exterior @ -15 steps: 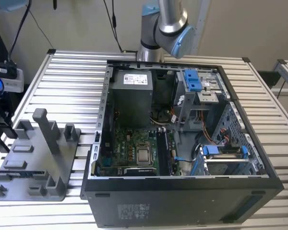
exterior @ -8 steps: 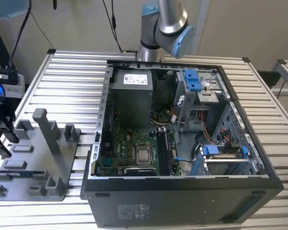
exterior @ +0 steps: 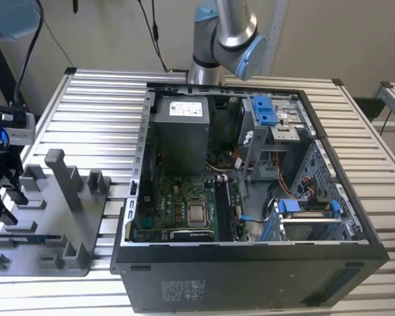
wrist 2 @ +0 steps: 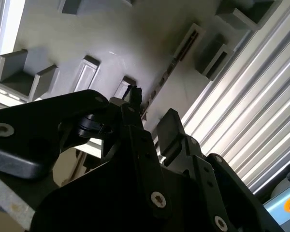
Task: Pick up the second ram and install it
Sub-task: 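Pick up the second ram and move it above second insertion slot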
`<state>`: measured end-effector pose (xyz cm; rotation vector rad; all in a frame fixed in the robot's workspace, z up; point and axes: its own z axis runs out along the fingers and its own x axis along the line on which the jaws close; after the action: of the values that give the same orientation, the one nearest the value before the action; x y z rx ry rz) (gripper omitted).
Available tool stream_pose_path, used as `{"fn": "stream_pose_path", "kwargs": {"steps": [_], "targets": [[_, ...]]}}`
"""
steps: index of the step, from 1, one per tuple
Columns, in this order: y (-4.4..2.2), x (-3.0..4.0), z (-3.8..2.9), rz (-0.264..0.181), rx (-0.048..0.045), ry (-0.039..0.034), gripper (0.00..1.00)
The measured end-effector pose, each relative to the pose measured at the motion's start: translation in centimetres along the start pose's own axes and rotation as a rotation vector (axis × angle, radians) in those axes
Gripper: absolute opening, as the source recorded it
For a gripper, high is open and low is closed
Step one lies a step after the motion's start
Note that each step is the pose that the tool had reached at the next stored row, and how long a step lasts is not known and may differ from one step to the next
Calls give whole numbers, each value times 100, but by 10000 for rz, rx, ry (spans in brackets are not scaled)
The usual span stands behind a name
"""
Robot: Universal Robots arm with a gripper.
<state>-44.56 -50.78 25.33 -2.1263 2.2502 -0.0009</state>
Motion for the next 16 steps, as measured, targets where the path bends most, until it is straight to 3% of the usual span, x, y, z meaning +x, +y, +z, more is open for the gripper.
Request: {"fn": "stream_pose_path", "kwargs": {"steps": [16], "targets": [[8,18,290,-2,11,2,42]]}}
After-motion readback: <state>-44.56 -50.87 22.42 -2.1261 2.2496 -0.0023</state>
